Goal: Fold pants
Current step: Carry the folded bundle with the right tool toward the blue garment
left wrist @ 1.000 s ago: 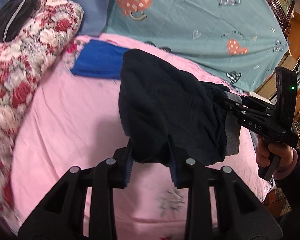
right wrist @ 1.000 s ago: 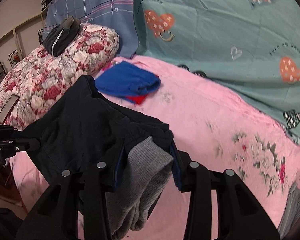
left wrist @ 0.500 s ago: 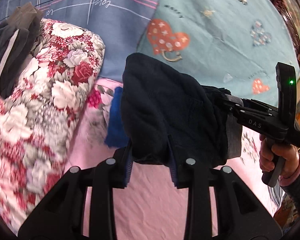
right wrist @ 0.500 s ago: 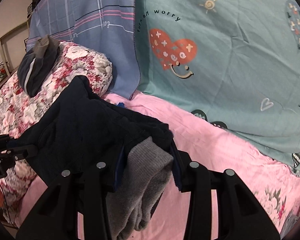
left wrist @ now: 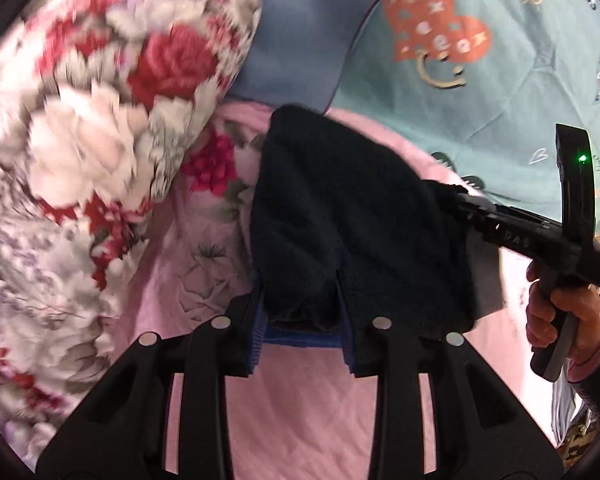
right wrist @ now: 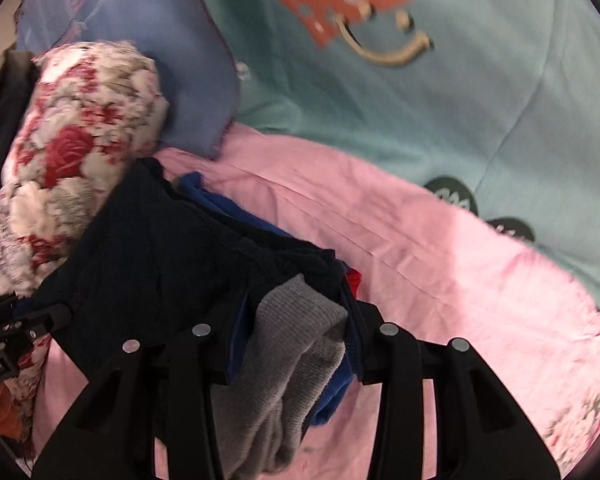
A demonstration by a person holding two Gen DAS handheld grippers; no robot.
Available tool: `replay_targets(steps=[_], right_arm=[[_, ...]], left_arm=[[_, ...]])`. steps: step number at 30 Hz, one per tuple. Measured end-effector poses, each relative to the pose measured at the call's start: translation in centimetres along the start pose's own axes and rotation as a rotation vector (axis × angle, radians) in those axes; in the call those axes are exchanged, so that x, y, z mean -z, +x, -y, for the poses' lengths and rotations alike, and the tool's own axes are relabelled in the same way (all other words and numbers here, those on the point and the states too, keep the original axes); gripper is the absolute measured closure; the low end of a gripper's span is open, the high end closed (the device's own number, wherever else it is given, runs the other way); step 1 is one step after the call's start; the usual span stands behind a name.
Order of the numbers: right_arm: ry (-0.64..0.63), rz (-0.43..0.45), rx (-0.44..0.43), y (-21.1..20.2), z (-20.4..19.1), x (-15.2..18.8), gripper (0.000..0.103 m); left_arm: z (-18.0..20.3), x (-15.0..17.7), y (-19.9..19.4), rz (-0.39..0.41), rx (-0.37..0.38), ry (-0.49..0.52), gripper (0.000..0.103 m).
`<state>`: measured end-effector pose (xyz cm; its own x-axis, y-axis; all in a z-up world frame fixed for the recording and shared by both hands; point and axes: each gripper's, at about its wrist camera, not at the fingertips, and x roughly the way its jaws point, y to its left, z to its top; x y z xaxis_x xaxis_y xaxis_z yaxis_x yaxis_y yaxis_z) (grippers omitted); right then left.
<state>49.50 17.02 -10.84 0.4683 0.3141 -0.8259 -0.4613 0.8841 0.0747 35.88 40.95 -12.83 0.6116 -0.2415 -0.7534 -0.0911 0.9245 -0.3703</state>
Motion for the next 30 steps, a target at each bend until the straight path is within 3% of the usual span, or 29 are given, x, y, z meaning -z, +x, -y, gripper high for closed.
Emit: replay_targets(steps=[5,9,10,12,14,16,20,24,27,30], right_arm=[[0.003,0.019,-0.022,1.3,0.7,0.5,0.057],[-0.002,0.032,0.005,1.4,0.7,0.7,0.043],[0.036,0.016,-0.012,1.3,1.3,0.6,0.037],[0.101,-0.012,-0.034,0.7,2.4,0.2,0.03],[0.136,-0.011,-0.048,-1.2,2.8,-0.4,0.03],[0.139,0.068,-0.054,-4.4,2.4,-0.9,0.03],[0.061,0.2,-0.138,-8.9,-0.2,-1.1,0.03],[0.032,0.147,-0.248,-7.2,-2.2,-0.8,0.05],[0.059,0.058,-0.254,-3.6,-2.0,-0.3,0.054],[0.087,-0.025,-0.259,-0.3,-0.8,0.7,0.073]], left_arm=[[-1.3,1.5,1.7,-0.015,0.006,0.002,0.06],[-1.6,1.7,2.2,-0.016,-0.016,-0.016,0.051],[-1.6,1.6,1.9,-0.011,-0.039,-0.015,0.042],[-1.2,1.3,0.3,0.028,-0.09,0.008,0.038],[-0.5,0.9,-2.4,0.108,-0.133,0.043,0.036],[0.0,0.6,-4.5,0.169,-0.137,0.048,0.035],[2.7,-0.6,-6.7,0.241,-0.025,0.084,0.034],[5.2,-0.4,-3.8,0.206,0.003,0.138,0.034],[5.2,0.5,-0.2,0.105,0.015,0.104,0.034],[4.6,1.9,2.2,0.043,0.005,0.102,0.034]])
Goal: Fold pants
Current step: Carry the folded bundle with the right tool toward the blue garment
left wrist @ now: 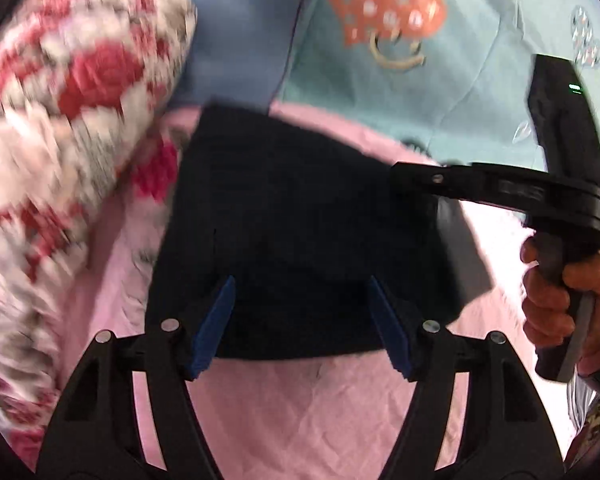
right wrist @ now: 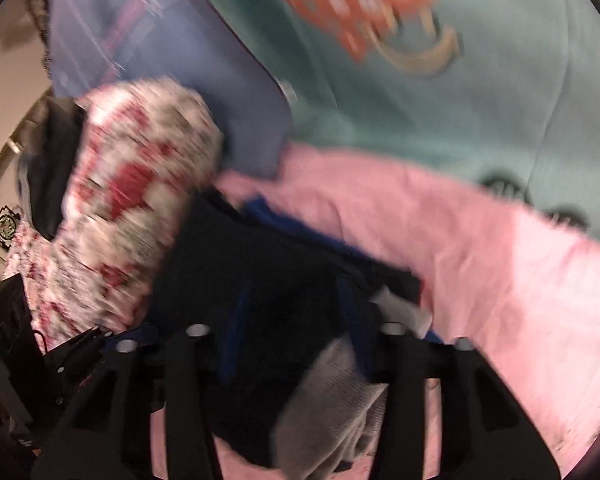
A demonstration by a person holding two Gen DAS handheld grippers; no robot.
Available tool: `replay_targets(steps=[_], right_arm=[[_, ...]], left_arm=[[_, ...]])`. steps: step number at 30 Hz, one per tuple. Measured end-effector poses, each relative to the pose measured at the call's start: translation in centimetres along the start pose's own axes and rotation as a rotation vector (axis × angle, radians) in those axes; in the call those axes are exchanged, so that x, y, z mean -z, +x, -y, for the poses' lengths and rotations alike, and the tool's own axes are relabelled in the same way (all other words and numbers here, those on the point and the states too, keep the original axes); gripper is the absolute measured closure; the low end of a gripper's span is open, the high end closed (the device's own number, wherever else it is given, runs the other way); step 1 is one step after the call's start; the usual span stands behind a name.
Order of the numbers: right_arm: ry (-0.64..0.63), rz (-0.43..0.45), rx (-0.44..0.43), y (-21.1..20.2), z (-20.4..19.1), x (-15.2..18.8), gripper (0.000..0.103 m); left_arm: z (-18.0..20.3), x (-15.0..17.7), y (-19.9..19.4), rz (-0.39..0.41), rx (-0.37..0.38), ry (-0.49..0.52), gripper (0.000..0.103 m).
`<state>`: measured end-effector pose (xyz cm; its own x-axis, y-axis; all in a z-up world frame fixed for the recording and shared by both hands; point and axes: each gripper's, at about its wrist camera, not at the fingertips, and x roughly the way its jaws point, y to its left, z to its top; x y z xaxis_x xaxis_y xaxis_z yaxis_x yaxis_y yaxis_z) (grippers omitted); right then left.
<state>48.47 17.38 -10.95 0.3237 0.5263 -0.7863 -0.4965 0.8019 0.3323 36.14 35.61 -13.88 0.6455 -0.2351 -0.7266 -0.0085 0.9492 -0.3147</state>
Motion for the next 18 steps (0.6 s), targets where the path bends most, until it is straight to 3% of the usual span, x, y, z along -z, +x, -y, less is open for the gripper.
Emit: replay_targets(steps=[3,8,10,12,14,18], right_arm=[[-0.004,0.028,-0.031,0.8,0.8,0.3,0.078],[0.138,0.038,-0.155,1.9,3.7,0.2,0.087],[0.129,0.024,-0.126,1.6,2.8,0.1,0.087],[0.134,0.011,-0.102,0.0,1.7,-0.5,0.084],[0.11,0.053,-0.116,-2.5,0.8,-0.7,0.082],[0.026,0.12,-0.162,-6.2,-1.7,1.0,0.078]], left_arm=[[0.9,1.2,0.7,0.01,-0.036,0.082,0.033],[0.6,2.0,1.5,0.007,-0.02,0.083,0.033],[0.9,1.9,1.4,-0.001,-0.028,0.1,0.033],[0.7,1.4,0.6,-0.013,-0.028,0.1,0.033],[0.1,0.4,-1.2,-0.003,0.007,0.057,0.033],[-1.9,-1.4,-4.8,0.089,0.051,-0.012,0.03]])
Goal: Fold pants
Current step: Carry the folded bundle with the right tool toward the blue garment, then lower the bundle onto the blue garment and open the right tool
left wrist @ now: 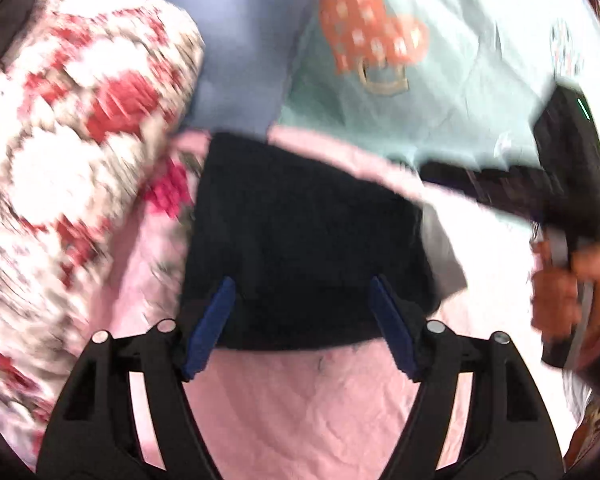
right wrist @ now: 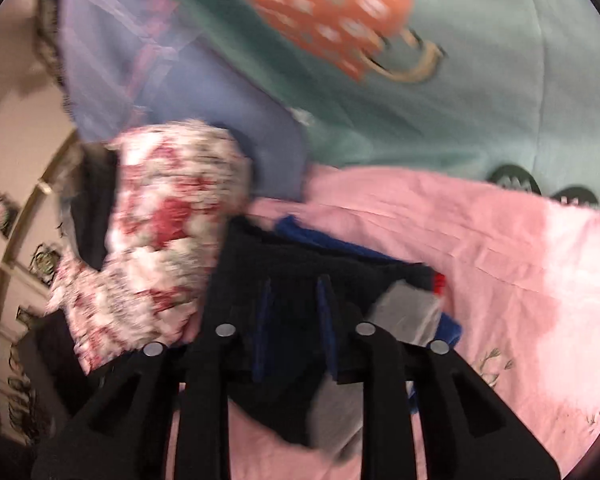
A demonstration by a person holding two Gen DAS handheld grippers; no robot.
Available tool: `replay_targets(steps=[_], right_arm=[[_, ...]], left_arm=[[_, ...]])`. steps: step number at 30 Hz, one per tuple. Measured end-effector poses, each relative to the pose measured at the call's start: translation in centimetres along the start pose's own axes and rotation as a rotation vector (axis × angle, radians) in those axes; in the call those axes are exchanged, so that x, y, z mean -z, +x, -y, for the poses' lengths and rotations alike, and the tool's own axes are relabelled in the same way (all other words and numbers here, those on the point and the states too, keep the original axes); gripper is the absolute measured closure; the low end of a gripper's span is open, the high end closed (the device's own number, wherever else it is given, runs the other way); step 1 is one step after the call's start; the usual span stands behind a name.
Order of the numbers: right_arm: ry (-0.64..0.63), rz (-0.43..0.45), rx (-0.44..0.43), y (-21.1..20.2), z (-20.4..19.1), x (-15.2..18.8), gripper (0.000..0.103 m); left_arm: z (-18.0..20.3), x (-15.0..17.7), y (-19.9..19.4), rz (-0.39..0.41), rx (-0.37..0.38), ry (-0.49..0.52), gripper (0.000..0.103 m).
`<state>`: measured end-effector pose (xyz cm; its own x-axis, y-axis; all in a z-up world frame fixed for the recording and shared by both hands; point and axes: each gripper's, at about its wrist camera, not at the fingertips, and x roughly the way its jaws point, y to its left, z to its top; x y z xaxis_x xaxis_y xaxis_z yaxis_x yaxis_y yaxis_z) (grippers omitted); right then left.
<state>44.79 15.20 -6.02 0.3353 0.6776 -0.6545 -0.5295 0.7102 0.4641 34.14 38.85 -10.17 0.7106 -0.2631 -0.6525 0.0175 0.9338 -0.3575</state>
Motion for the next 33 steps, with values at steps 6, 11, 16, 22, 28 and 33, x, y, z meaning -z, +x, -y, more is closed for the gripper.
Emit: replay_targets(steps=[6,11,16,22,28,33], right_arm=[[-0.116,-0.111,0.062,1.9,-0.3,5.5,0.078],[0.006,-0.105,-0.014,3.4,4.8,7.3,0.103],[0.023,-0.108,-0.025,3.5,4.5,7.2,0.103],[0.055,-0.089,0.108,0.4,0.5,6.4,0.048],[-0.064,0.018,0.288,-3.8,-5.6,7.3,0.04],[-0.113,0.049,0.36,-6.5,-8.9,9.3,0.031]], left_arm=[[-1.2,-3.3,3.4,-0.014,-0.017,-0.004,0.03],[-1.1,-1.9,8.4,-0.105,-0.131,0.072,0.029],[-1.1,-1.5,8.8,-0.101,-0.17,0.076,0.022],[-2.1,-1.9,5.1,-0.129,-0.26,-0.072,0.008],[0.0,0.2,-2.0,-0.065,-0.266,-0.082,0.006],[2.0,2.0,-8.6,-0.011,-0.277,-0.065,0.003]])
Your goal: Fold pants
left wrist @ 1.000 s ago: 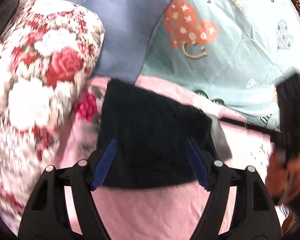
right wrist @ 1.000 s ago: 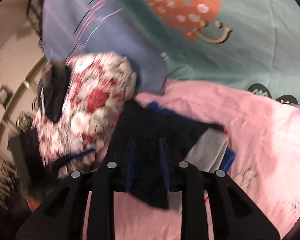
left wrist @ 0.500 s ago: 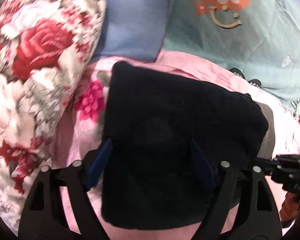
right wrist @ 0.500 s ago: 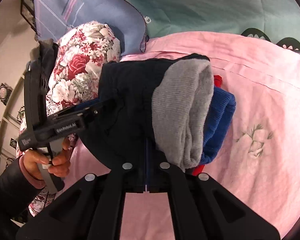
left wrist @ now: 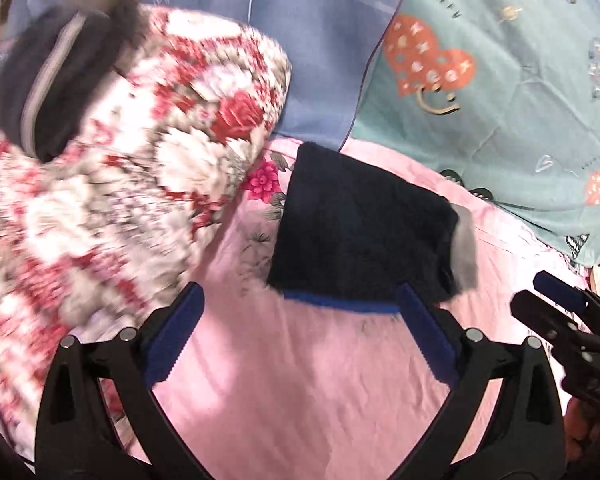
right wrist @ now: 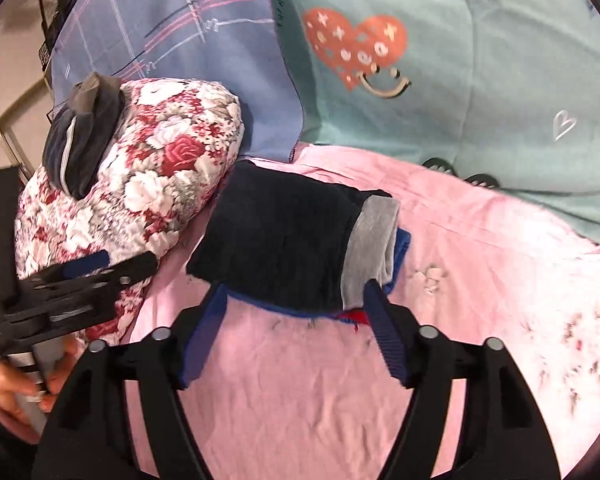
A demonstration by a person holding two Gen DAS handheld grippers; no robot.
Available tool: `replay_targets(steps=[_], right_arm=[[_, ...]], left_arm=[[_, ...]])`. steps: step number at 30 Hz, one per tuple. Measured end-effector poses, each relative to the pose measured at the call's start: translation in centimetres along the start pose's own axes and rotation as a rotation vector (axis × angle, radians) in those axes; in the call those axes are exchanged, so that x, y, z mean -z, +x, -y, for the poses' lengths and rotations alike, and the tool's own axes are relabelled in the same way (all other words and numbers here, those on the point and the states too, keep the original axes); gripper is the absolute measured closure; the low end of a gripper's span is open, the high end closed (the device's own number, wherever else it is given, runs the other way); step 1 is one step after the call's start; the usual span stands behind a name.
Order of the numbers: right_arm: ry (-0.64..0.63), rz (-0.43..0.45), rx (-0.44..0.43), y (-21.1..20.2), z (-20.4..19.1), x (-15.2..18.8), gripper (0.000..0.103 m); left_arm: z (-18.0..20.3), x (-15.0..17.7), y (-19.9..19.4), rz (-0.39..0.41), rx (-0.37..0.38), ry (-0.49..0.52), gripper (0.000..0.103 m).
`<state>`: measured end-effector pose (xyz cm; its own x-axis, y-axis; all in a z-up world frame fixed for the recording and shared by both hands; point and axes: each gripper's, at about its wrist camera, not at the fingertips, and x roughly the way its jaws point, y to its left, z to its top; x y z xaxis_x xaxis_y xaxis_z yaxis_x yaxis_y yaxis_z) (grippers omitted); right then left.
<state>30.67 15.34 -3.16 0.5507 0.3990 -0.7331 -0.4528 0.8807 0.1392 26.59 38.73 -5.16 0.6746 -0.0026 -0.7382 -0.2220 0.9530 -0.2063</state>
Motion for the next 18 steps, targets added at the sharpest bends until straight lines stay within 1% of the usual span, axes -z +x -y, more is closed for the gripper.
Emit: replay_targets(steps=[2,3,4,5,8,11,13,18], right_arm=[[0.002,0.007,0.03,-1.4,-0.6,0.9,0.023],[0.007,0.015,0.044,-2.2,-0.8,1.4,0.011],[0.011,0.028,0.052,-2.7,-1.0,1.8,0.006],[0.013,0.046,0.059,-3.6,-1.2,2.4,0.004],[0.008,0.072,0.087,-5.4,-1.8,3.8,0.002],[0.009,0.066,0.089,-6.4,-2.2,4.9,0.001],[0.015,0.069,0.087,-7.0,-2.4,5.5,0.001],[0.024,0.066,0.094,-8.3,-2.7,7.1,0.001]], left_arm=[[0.3,0.9,-2.3,0.015,-0.032,0.025,0.002],[0.3,1.2,-3.3,0.02,-0.041,0.035,0.002],[0.3,1.7,-4.2,0.025,-0.045,0.046,0.002],[0.5,2.2,-5.0,0.029,-0.046,0.059,0.002],[0.9,3.4,-7.4,0.023,-0.056,0.08,0.002],[1.1,4.4,-9.2,0.033,-0.055,0.094,0.002],[1.4,4.9,-10.1,0.036,-0.069,0.112,0.002],[2.2,6.2,-11.4,0.03,-0.066,0.139,0.002]])
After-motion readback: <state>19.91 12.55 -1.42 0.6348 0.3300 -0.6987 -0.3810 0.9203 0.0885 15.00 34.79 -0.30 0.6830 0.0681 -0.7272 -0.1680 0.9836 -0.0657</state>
